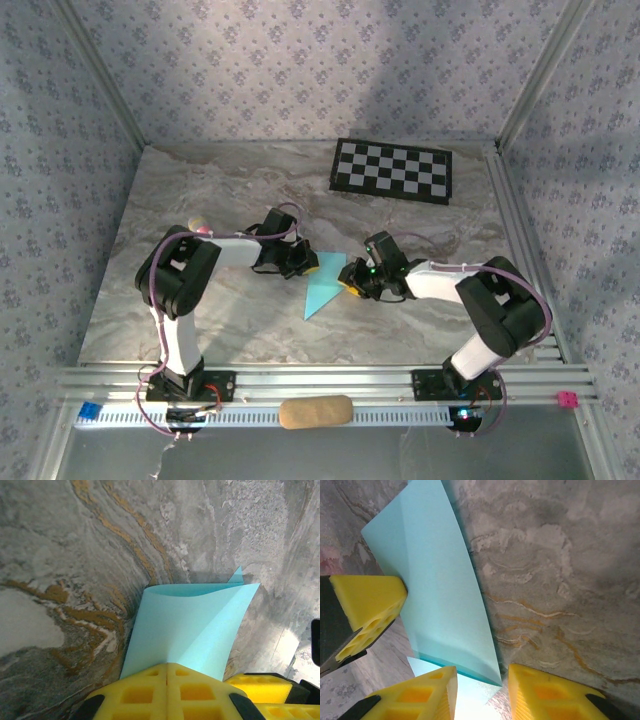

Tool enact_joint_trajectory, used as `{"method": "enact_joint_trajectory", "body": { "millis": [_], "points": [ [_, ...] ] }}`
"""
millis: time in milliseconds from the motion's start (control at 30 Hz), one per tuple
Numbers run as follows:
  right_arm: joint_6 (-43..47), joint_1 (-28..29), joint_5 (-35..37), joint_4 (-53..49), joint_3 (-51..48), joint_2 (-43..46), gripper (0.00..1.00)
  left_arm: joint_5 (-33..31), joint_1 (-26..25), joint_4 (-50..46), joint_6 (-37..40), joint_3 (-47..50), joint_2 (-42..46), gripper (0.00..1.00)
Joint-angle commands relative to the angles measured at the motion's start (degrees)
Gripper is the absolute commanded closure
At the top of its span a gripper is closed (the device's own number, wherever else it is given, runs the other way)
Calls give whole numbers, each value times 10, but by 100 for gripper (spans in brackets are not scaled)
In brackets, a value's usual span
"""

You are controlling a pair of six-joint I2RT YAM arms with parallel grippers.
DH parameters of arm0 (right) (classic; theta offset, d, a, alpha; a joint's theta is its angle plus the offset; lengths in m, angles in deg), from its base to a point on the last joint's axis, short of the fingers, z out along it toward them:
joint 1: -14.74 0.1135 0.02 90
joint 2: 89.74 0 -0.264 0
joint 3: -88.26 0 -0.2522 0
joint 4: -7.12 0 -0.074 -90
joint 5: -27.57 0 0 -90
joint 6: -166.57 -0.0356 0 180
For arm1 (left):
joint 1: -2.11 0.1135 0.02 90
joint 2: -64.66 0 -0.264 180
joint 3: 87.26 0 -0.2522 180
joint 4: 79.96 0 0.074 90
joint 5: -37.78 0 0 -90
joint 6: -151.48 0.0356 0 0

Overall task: Fold a paper plane with a square sheet of paper (pick it up from the middle)
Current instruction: Fold the wing for the fifth time at the center of the table.

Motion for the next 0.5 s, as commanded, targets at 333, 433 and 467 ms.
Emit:
{"method": "enact_joint_trajectory", "body": {
  "millis": [333,433,467],
  "points": [
    [-13,6,-26,53,0,-29,67,-4,-2,-9,5,-6,4,92],
    [-5,5,-23,51,3,-28,67,-4,-2,-11,8,-6,5,92],
    [-2,5,-24,55,3,-27,67,-5,-2,-12,8,-7,5,92]
  ]
}}
